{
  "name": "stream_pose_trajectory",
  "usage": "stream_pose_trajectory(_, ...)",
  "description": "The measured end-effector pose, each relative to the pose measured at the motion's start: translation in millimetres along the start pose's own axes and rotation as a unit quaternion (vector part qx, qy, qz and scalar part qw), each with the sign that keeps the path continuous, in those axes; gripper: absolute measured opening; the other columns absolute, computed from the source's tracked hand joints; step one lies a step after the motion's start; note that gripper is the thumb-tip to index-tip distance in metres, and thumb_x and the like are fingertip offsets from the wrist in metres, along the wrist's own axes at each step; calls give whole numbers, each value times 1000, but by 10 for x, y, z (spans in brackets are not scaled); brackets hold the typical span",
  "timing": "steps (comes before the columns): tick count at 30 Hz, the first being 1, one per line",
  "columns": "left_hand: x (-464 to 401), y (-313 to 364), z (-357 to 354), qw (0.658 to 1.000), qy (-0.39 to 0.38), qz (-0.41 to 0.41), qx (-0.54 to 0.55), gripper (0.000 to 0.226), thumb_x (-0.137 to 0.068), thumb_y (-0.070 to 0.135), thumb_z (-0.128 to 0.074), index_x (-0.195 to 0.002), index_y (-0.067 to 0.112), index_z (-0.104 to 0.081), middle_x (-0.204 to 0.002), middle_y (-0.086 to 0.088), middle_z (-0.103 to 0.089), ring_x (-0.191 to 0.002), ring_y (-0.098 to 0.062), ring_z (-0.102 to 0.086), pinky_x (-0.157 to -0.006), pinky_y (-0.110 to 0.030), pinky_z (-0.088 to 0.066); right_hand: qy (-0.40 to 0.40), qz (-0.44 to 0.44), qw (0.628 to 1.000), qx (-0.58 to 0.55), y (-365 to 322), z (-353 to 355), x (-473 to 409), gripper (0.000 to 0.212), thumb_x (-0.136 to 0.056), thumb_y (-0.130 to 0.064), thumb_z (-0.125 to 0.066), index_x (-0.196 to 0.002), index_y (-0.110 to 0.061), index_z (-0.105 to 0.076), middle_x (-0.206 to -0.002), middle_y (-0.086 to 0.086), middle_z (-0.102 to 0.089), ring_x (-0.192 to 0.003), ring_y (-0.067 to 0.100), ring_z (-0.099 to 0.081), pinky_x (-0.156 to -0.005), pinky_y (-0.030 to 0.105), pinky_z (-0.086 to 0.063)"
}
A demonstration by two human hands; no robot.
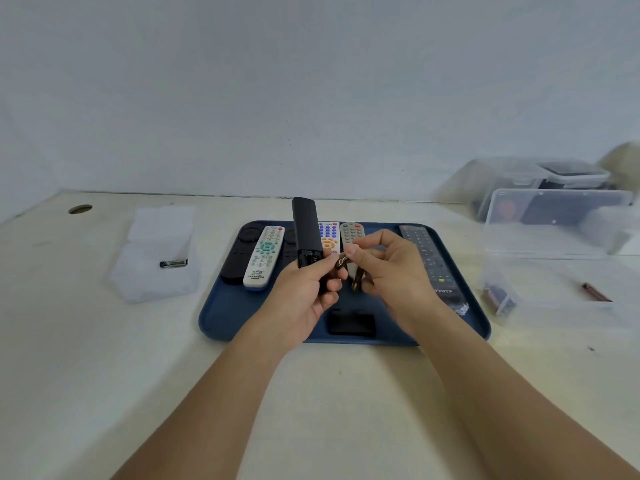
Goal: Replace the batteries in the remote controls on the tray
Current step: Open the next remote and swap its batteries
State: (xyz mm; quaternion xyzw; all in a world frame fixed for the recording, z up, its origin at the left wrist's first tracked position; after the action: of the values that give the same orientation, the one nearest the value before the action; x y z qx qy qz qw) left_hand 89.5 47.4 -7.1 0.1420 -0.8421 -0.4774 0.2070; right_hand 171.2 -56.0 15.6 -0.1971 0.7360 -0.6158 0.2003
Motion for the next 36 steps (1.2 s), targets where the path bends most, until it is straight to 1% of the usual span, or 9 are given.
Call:
stream_pose_trajectory(4,-10,-34,4,1000,-6,14,-7,18,-99,13,-60,-116,6,-62,-68,-5,-63,-46,-5,-44,-36,-14,-32,14,-27,999,-18,105,-14,-15,13,-93,-14,-69,-96,-4,-60,-88,19,-72,-56,14,-53,-42,21,-41)
stream_pose_trajectory(10,-11,22,-5,998,6,-18,-60,15,-100,17,-59,-113,9,-64,-74,-9,-70,-45,-7,-44,-35,-16,-31,4,-9,1000,5,58,54,-71,16,-92,-11,-70,-101,-1,-60,-74,8,-67,-59,13,-57,-50,20,-45)
stream_pose_trajectory(13,-26,89,76,993,42,-48,-95,15,-99,22,-62,-110,11,-62,-73,-9,-71,-44,-9,-43,-35,-19,-30,-12,-23,999,19,15,78,-90,3,-98,-5,-57,-97,-5,-60,-73,7,-67,-63,16,-61,-58,25,-52)
stream_pose_trajectory(15,-29,115,154,991,72,-62,-99,18,-98,23,-63,-111,10,-62,-69,-6,-68,-43,-10,-42,-35,-20,-30,-45,-42,995,76,14,64,-72,20,-99,1,-44,-94,-8,-62,-68,4,-62,-57,15,-59,-56,27,-50)
stream_pose_trajectory(20,13,125,193,989,86,-66,-98,18,-99,30,-61,-98,13,-62,-62,-3,-59,-42,-11,-41,-36,-21,-28,-132,78,856,493,-50,-76,43,16,-98,-16,-54,-97,-18,-70,-68,-15,-54,-54,1,-46,-51,13,-32)
stream_pose_trajectory(24,15,113,177,992,79,-52,-89,27,-101,39,-56,-93,14,-60,-63,-4,-57,-42,-11,-42,-35,-21,-27,-139,116,803,567,-87,-104,94,9,-88,-26,-74,-94,-20,-71,-73,-14,-52,-62,1,-46,-52,13,-29)
stream_pose_trajectory(30,46,120,169,994,83,-30,-71,50,-103,53,-42,-95,10,-66,-59,-3,-58,-39,-13,-43,-35,-20,-27,-170,101,779,595,-28,-118,103,11,-89,-25,-73,-99,-20,-73,-69,-14,-45,-66,10,-46,-58,23,-33)
stream_pose_trajectory(33,47,112,170,994,77,-31,-64,67,-102,62,-31,-98,8,-70,-58,-3,-57,-40,-13,-43,-36,-21,-28,-195,106,804,552,-121,-61,109,3,-90,-22,-72,-93,-20,-73,-66,-12,-52,-60,6,-48,-60,23,-38)
stream_pose_trajectory(36,45,102,144,997,55,-28,-56,72,-103,62,-26,-100,5,-71,-57,-3,-51,-39,-13,-40,-35,-20,-26,-208,92,890,395,-281,33,119,6,-95,-17,-66,-92,-13,-69,-57,-12,-43,-47,4,-33,-50,15,-31)
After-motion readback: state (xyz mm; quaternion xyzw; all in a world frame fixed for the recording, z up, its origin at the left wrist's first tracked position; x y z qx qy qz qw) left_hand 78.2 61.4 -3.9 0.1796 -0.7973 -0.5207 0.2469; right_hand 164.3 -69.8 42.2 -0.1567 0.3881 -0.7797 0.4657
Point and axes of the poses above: each hand's wrist, its own x-axis away from the middle knuckle, its own z-axis out of the back of the hand, y = z × x, the point moved 7 cm from there along -x, towards the middle knuckle
